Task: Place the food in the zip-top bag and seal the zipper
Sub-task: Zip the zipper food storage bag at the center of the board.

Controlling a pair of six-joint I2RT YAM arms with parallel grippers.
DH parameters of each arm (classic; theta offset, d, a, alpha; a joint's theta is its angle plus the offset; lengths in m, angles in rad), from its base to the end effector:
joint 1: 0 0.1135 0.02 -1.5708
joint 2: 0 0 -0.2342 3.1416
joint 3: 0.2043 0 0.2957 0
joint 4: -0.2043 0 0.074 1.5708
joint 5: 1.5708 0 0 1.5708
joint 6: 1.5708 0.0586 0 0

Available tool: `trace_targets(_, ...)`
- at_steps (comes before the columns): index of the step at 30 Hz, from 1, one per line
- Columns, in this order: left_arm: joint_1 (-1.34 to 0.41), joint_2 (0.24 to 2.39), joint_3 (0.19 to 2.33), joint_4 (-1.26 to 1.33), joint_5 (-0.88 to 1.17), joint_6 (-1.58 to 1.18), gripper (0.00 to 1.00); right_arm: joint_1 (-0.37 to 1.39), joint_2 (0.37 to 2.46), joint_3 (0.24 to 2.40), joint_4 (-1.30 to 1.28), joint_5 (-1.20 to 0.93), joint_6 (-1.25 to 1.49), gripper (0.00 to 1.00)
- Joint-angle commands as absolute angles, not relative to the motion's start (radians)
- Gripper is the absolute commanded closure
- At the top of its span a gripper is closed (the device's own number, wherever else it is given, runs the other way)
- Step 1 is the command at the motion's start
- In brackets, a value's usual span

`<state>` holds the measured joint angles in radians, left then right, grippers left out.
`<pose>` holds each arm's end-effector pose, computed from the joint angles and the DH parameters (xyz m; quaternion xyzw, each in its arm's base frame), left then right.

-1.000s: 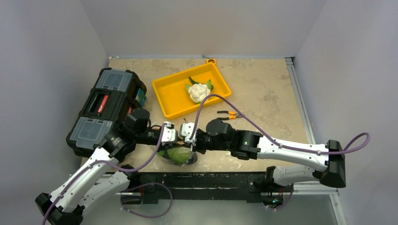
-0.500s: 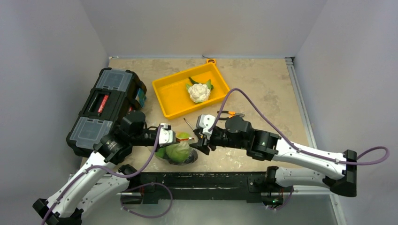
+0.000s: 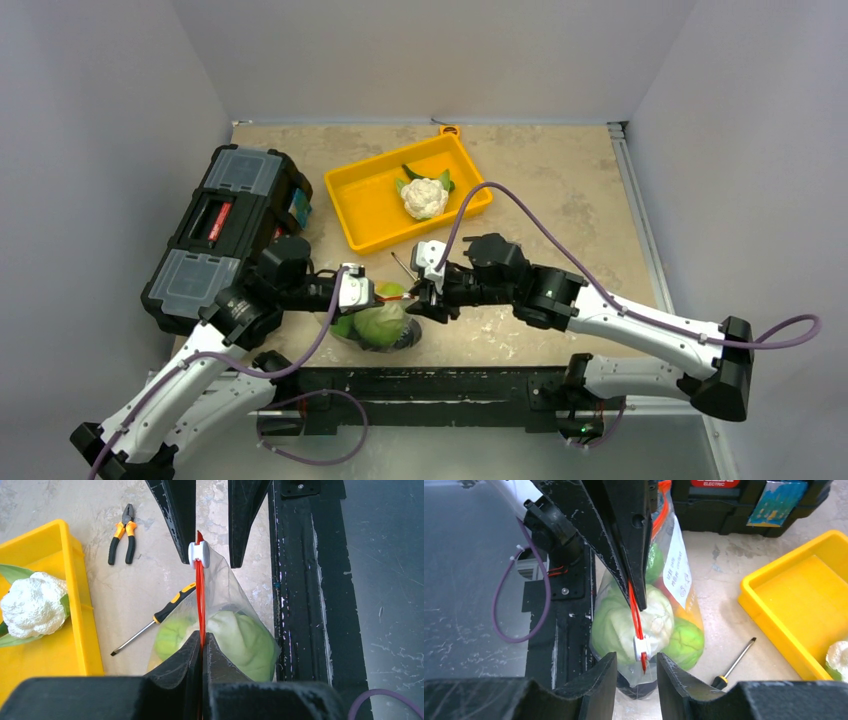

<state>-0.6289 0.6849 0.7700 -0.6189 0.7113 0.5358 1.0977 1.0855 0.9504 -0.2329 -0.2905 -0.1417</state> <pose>0.1586 -0.1627 0.2858 0.5919 0.5851 -0.3237 0.4500 0.1341 0.2989 0.2943 -0.5405 0.6166 0.3635 0.4422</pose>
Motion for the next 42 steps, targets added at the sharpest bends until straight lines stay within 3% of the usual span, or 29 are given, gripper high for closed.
trace_targets(1, -0.629, 0.689, 0.778, -0.578, 0.763, 0.541, 1.0, 1.095, 1.091, 1.022, -0.25, -0.357, -0.172, 0.67)
trace_targets(12, -0.629, 0.698, 0.782, -0.585, 0.769, 0.543, 1.0, 1.095, 1.12, 1.073, -0.312, -0.368, -0.198, 0.72)
trace_targets(26, -0.629, 0.694, 0.782, -0.59, 0.781, 0.543, 1.0, 1.095, 1.182, 1.112, -0.331, -0.351, -0.22, 0.98)
trace_targets(42, -0.629, 0.68, 0.785, -0.581, 0.757, 0.538, 1.0, 1.097, 1.224, 1.123, -0.285, -0.38, -0.207, 0.93)
